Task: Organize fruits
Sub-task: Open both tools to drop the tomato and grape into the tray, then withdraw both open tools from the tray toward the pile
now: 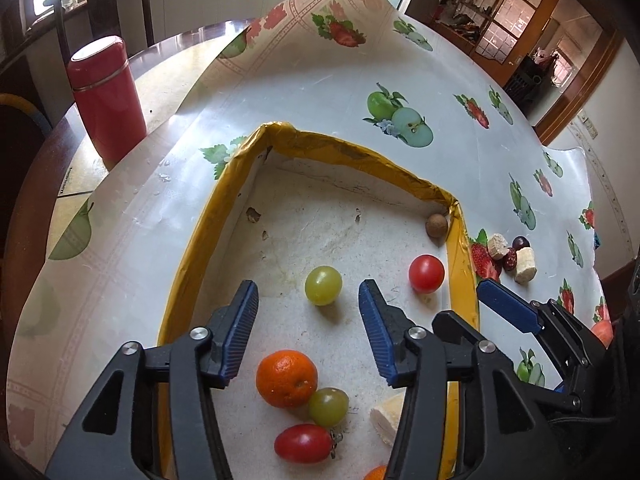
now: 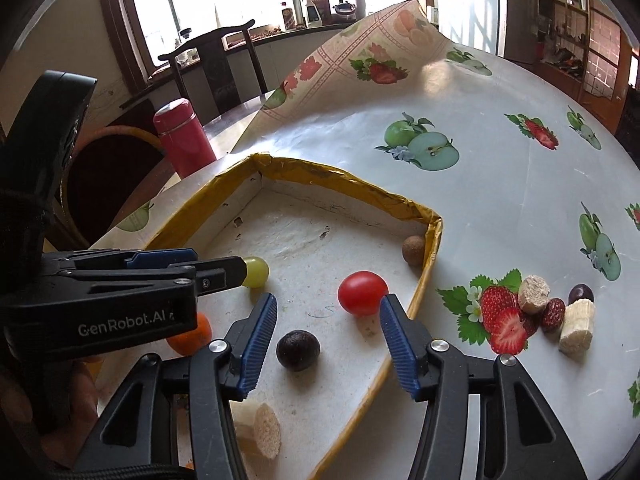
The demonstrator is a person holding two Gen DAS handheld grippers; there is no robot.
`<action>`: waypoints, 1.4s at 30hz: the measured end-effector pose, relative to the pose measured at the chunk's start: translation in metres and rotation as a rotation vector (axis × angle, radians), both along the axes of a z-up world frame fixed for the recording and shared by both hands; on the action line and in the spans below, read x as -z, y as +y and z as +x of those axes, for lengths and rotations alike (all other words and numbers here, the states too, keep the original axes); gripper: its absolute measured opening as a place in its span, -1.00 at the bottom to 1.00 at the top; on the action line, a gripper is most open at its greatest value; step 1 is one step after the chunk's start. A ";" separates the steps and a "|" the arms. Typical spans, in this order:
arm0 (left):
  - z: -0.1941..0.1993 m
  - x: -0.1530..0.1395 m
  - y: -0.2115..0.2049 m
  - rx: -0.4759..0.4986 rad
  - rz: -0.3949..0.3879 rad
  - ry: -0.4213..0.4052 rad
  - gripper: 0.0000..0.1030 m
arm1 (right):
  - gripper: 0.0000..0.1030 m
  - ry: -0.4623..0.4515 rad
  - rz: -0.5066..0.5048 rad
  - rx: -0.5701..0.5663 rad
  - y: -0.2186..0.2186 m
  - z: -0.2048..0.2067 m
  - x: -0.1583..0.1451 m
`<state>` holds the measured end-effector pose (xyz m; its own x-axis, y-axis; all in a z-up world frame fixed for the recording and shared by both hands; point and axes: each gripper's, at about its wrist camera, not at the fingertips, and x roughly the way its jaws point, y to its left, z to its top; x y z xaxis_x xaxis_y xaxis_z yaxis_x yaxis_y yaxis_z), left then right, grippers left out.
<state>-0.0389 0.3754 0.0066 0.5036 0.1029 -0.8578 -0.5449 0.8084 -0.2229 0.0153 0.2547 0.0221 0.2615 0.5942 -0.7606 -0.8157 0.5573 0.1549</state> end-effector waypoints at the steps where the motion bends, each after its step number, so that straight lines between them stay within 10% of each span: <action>1: -0.002 -0.003 -0.002 0.001 -0.001 -0.012 -0.01 | 0.07 0.003 0.015 0.007 -0.008 -0.001 -0.003; 19: -0.009 -0.028 -0.083 0.113 0.036 -0.101 -0.02 | 0.07 0.063 0.112 0.214 -0.138 0.010 -0.012; 42: 0.026 -0.032 -0.156 0.259 0.047 -0.099 -0.02 | 0.06 0.089 0.099 0.334 -0.205 0.050 0.004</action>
